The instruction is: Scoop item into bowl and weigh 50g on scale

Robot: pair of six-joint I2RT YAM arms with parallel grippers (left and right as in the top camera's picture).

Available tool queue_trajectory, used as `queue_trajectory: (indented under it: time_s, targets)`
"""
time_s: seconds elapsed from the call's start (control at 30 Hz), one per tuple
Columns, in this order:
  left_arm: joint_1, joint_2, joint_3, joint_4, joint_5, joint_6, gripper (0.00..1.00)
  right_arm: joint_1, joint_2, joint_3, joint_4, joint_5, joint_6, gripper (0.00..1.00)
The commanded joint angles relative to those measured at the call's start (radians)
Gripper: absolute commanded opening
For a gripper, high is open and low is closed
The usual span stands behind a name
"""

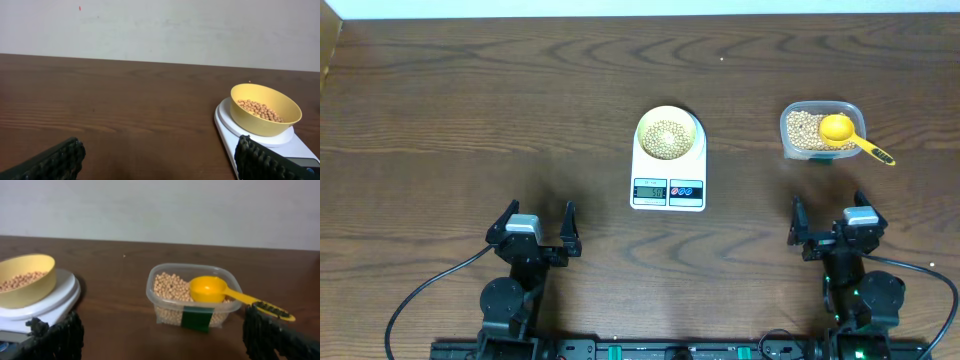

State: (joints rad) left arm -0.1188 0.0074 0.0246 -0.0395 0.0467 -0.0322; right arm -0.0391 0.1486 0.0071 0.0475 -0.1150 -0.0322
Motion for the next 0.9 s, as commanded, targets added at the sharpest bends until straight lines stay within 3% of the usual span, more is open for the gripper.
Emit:
queue_trajectory:
  time_s: [0.0,0.17,0.7,0.87]
  targets:
    - [0.002,-0.003,-0.02,-0.031,-0.016,-0.006,0.98,0.016,-0.039,-0.002,-0.054,0.012,-0.01,0.99]
    - [0.002,-0.003,-0.02,-0.031,-0.016,-0.006,0.98,0.017,-0.142,-0.002,-0.119,0.038,-0.027,0.99]
    - [0.002,-0.003,-0.02,-0.031,-0.016,-0.006,0.98,0.021,-0.144,-0.002,-0.122,0.061,-0.07,0.99]
    - [0.002,-0.003,-0.02,-0.031,-0.016,-0.006,0.98,0.022,-0.144,-0.002,-0.123,0.133,0.018,0.99]
